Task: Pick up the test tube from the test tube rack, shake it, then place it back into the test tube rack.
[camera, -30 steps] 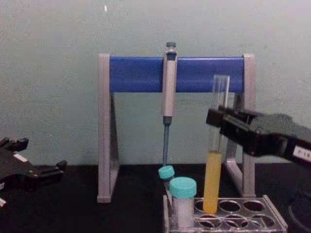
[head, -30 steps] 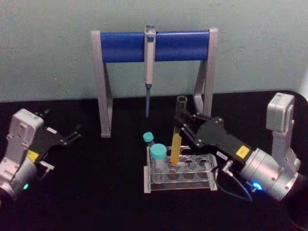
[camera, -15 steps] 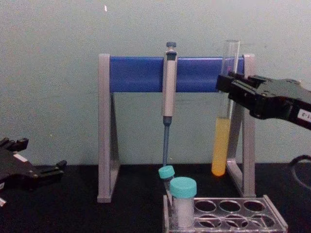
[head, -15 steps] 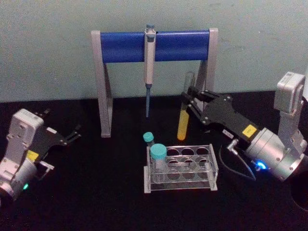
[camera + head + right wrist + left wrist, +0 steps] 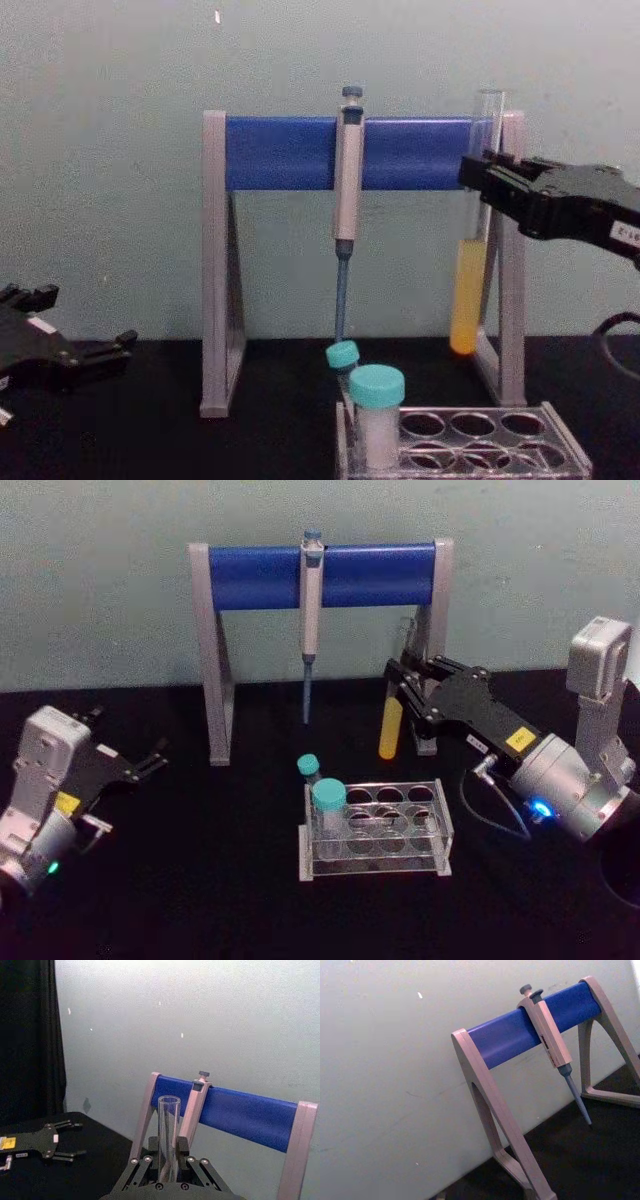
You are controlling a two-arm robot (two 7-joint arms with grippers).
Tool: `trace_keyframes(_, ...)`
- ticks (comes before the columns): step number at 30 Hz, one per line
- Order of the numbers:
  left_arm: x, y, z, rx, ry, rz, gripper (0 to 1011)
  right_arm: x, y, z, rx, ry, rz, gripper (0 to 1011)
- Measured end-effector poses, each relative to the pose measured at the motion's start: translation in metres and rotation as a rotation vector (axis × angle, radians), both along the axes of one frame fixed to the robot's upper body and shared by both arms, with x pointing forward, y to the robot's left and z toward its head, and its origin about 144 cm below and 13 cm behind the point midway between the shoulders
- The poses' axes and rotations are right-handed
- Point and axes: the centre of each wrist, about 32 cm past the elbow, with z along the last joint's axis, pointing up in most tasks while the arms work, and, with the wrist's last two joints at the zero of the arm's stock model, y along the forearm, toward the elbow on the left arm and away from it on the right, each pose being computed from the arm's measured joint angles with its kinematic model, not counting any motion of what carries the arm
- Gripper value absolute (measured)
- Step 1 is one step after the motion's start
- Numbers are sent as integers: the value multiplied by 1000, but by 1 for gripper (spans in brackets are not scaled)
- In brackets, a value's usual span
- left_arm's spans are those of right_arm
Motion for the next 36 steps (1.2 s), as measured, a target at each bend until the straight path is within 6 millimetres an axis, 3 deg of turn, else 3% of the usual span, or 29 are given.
trace_keyframes(10, 0, 0, 0, 0, 0, 0, 1001, -6, -6, 2, -21, -8, -51, 229)
trace_keyframes(22, 0, 0, 0, 0, 0, 0, 1002, -34, -21, 5, -88, 43, -76, 229)
trace_keyframes(29, 0, 0, 0, 0, 0, 0, 1001, -39, -15, 4, -86, 73, -4, 229)
trace_keyframes(36, 0, 0, 0, 0, 0, 0, 1001, -30, -5, -1, -33, 95, 68, 228)
